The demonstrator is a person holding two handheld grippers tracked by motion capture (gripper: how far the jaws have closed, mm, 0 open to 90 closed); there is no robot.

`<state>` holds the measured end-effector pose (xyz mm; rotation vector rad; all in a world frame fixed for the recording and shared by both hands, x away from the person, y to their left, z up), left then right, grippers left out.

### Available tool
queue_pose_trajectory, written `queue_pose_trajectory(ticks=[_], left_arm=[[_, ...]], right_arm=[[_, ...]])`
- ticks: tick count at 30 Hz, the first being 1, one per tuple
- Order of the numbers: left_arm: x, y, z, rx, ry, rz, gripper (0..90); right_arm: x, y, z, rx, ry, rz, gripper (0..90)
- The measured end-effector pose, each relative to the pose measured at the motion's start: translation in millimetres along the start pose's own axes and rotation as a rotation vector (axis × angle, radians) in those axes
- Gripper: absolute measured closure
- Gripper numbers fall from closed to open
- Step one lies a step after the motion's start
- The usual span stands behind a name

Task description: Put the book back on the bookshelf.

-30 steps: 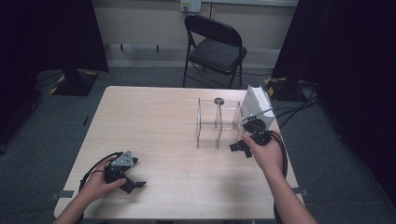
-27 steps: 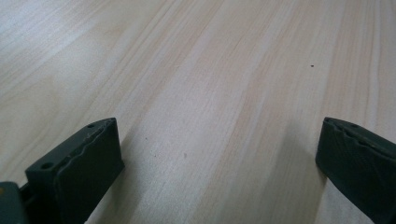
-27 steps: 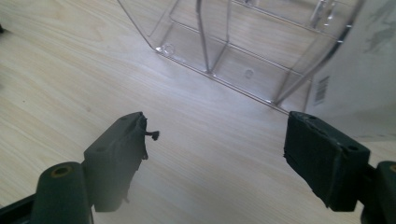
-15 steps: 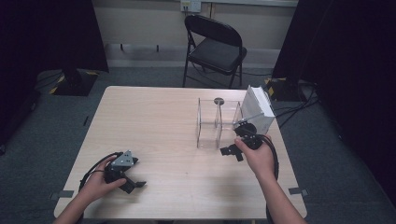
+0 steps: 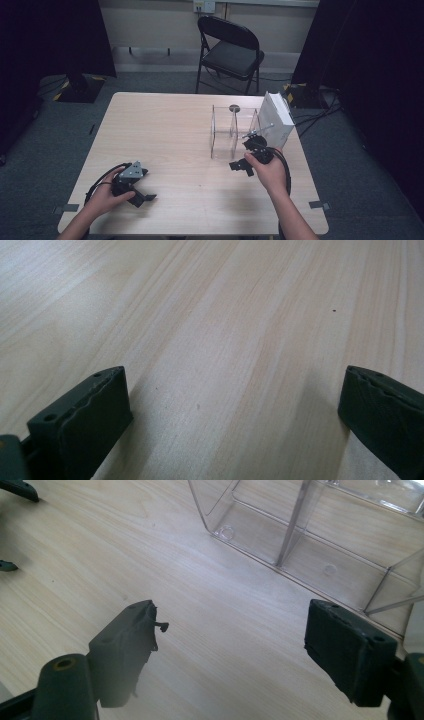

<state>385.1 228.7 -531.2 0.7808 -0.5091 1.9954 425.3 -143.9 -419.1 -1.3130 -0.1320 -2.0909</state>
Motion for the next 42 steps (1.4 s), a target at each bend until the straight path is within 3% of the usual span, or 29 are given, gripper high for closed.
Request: queue_pose_trajectory(ticks=[23, 42], left_arm=[[0.0, -0.1, 0.0, 0.0, 0.0, 0.001, 0.0], [0.4, -0.2, 0.0, -0.002, -0.004, -0.005, 0.0]], right_arm=[[-32.3, -20.7, -2.1, 0.06, -0.043, 0.047, 19.6], [-58.4, -37.5, -2.6, 0.125, -0.048, 0.084, 19.6]])
Point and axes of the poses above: each handheld gripper's, and its own axes: x roughly backward along the jaws, z roughly out of its top, y roughly to its right, the point moved 4 cm from there along -x, roughly forward along the jaws, and after that the axes turned 5 degrees about z, right-handed, at the moved point
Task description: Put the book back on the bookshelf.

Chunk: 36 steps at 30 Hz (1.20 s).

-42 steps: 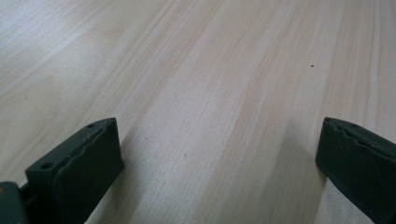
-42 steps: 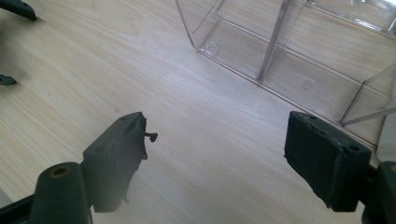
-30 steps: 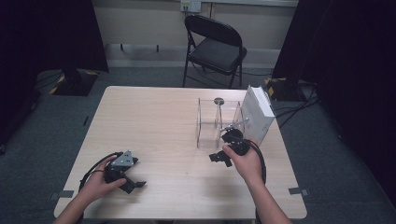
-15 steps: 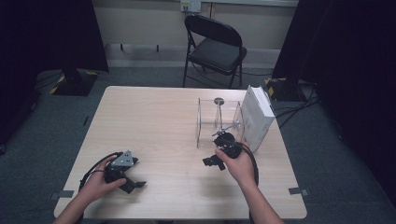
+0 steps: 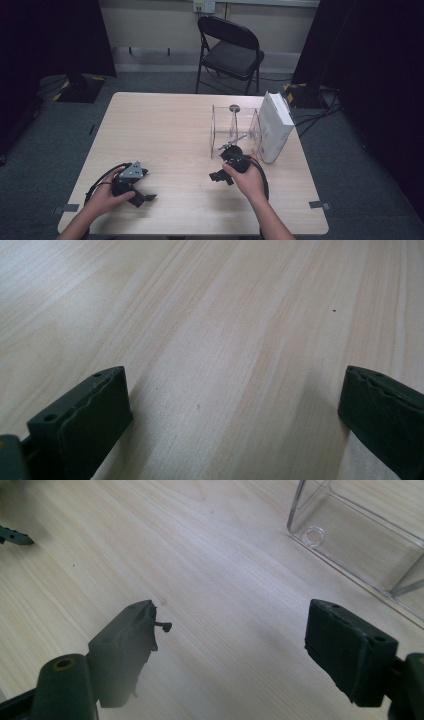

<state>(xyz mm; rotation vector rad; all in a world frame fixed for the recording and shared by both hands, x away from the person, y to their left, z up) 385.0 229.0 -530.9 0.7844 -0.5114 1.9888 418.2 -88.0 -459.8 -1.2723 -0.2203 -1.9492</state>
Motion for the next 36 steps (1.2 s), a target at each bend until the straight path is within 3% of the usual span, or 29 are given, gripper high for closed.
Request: queue_pose_trajectory(ticks=[36], left_arm=[[-0.5, 0.2, 0.0, 0.003, 0.006, 0.006, 0.0]], right_arm=[[-46.7, -16.0, -4.8, 0.07, 0.001, 0.043, 19.6]])
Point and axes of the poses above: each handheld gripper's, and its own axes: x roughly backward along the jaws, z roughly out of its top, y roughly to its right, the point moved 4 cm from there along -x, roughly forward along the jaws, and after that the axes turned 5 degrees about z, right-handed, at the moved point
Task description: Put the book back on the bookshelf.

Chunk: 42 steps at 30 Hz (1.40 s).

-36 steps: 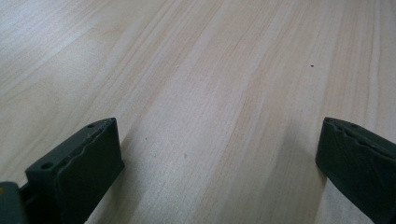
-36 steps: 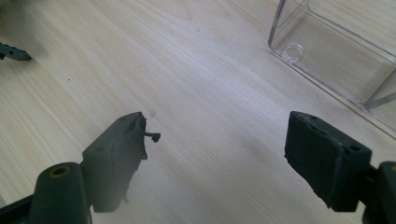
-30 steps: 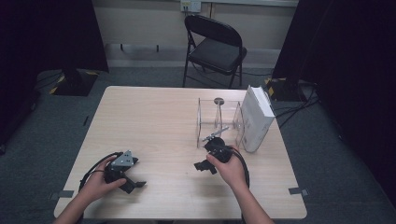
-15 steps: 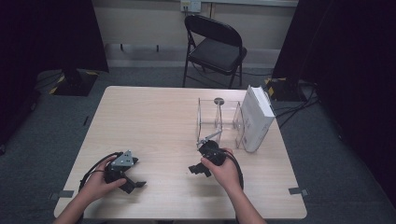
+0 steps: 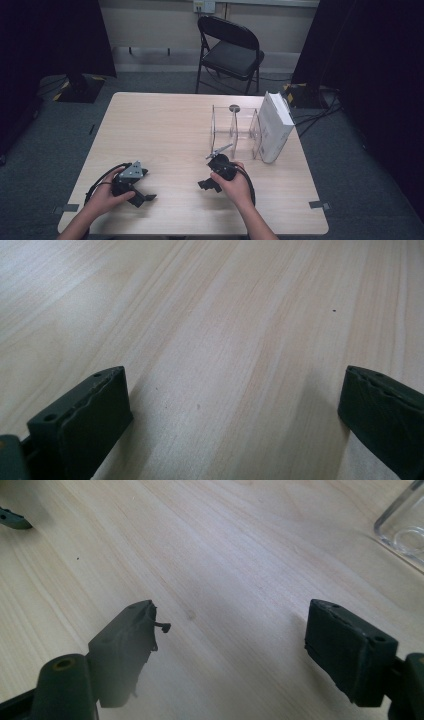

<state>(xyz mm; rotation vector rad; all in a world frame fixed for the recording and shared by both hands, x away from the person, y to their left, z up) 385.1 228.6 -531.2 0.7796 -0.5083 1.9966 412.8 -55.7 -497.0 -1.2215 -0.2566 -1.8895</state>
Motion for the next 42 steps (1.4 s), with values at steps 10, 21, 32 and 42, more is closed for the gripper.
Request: queue_pose_trajectory(ticks=[10, 21, 32, 42], left_arm=[[0.1, -0.1, 0.0, -0.001, -0.002, 0.0, 0.0], [0.0, 0.0, 0.0, 0.0, 0.0, 0.0, 0.0], [0.1, 0.0, 0.0, 0.0, -0.001, -0.001, 0.0], [0.1, -0.1, 0.0, -0.001, -0.002, 0.0, 0.0]], right_arm=[[-14.6, -3.7, -2.5, 0.042, 0.012, -0.018, 18.8], [-25.0, -11.0, -3.0, 0.138, 0.059, -0.082, 13.8], [-28.5, -13.2, -9.1, 0.165, 0.129, -0.123, 12.5], [-29.9, -12.2, -15.3, 0.164, 0.212, -0.124, 11.9]])
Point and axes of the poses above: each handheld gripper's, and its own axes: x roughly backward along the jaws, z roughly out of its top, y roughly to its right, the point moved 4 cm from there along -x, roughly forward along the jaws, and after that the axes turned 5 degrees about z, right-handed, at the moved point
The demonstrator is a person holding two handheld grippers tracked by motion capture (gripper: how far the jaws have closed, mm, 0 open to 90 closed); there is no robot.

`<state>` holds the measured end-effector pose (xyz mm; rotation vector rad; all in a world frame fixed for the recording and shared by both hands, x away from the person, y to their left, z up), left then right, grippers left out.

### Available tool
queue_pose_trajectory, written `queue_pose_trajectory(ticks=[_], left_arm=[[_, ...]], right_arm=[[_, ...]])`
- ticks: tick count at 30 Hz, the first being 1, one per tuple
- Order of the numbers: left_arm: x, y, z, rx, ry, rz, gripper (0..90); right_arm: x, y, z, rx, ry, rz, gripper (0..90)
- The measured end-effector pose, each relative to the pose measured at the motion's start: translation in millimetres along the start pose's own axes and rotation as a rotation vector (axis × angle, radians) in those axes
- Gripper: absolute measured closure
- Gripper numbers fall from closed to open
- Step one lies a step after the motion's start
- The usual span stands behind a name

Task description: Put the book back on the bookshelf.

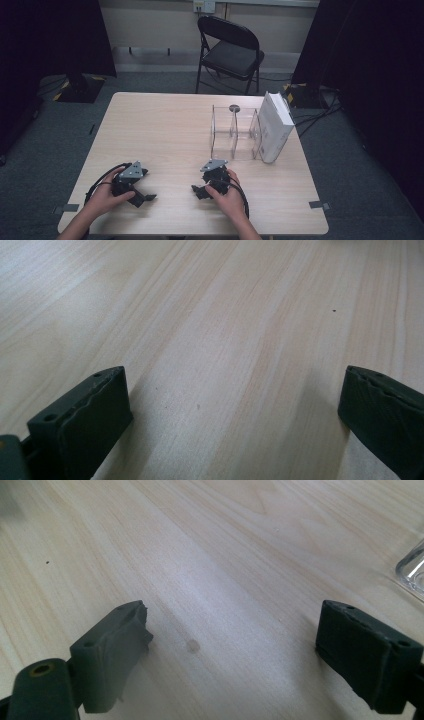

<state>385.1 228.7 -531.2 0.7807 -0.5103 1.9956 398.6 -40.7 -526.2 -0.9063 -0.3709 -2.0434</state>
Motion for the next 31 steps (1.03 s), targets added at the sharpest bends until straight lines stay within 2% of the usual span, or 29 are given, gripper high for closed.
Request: queue_pose_trajectory(ticks=[6, 31], left_arm=[[0.0, -0.1, 0.0, 0.0, 0.0, 0.001, 0.0], [0.0, 0.1, -0.1, 0.001, 0.001, 0.001, 0.0]], right_arm=[[0.1, 0.5, -4.3, 0.007, 0.047, -0.004, 11.1], [0.6, 0.7, -5.0, 0.01, 0.049, -0.01, 11.1]])
Point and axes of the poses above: each handheld gripper's, and its own axes: x roughly backward along the jaws, z roughly out of its top, y roughly to its right, the point moved 4 cm from there along -x, roughly forward along the jaws, and after that the axes turned 5 degrees about z, right-handed, at the moved point
